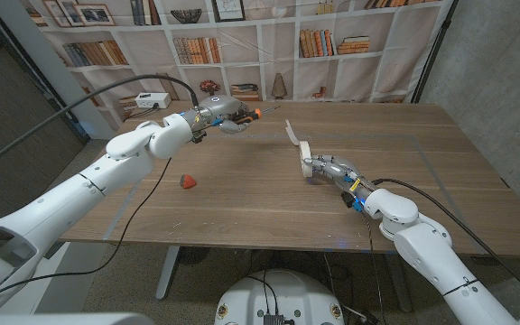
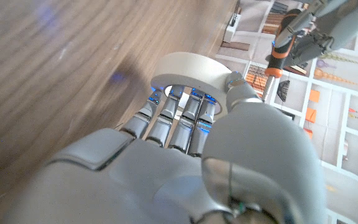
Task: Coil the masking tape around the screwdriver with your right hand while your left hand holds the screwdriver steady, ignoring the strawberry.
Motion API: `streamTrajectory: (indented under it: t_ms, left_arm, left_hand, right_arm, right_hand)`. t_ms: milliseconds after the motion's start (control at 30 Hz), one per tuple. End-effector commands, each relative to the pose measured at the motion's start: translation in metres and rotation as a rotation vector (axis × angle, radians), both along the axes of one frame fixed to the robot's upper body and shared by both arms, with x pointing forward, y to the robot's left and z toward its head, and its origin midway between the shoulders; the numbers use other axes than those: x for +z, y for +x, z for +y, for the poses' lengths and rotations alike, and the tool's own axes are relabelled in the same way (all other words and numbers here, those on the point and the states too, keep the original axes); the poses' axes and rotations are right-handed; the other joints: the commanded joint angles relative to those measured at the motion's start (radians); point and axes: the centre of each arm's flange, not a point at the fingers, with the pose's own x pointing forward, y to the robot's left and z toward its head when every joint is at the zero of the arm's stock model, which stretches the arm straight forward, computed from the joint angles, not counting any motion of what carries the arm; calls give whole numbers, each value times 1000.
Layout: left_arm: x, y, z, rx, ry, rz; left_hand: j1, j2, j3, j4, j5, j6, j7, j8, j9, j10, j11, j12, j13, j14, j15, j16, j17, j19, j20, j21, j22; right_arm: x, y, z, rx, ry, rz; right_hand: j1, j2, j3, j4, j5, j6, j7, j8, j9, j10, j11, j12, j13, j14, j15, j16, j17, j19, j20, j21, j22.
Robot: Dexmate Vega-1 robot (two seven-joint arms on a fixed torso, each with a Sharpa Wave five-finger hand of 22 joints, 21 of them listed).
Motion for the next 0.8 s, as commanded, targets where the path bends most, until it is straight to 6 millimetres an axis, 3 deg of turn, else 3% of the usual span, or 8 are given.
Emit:
streamTrajectory:
  t_ms: [33, 433, 800]
  left_arm:
    - [-2, -3, 0, -1, -6, 0]
    - [-4, -3, -2, -25, -20, 3]
    - [-4, -6, -3, -121, -70, 46]
  left_hand:
    - [84, 91, 47, 0, 4, 209, -163, 84, 6, 162, -193, 0, -1, 166, -229, 5, 4, -5, -62, 6, 4]
    - [81, 90, 50, 1, 3, 213, -161, 81, 4, 165, -190, 3, 1, 165, -228, 8, 4, -7, -62, 9, 2]
    - [79, 90, 53, 1, 3, 214, -161, 81, 7, 165, -193, 3, 3, 164, -228, 11, 4, -9, -60, 13, 2]
  right_arm:
    - [36, -1, -8, 269, 402, -32]
    - [62, 1, -18, 267, 413, -105]
    - [112, 1, -25, 215, 340, -199]
  right_hand:
    - [67, 98, 126, 133, 3, 98, 87, 158, 34, -6, -3, 14, 13, 0, -120, 2, 11, -5, 0, 4, 2]
    - [65, 95, 133, 145, 4, 86, 78, 186, 60, -13, -11, 30, 39, -8, -131, -4, 29, -1, -3, 14, 5]
    - [65, 93, 137, 150, 4, 79, 76, 206, 77, -17, -13, 42, 58, -12, -132, -6, 44, 1, -7, 22, 6]
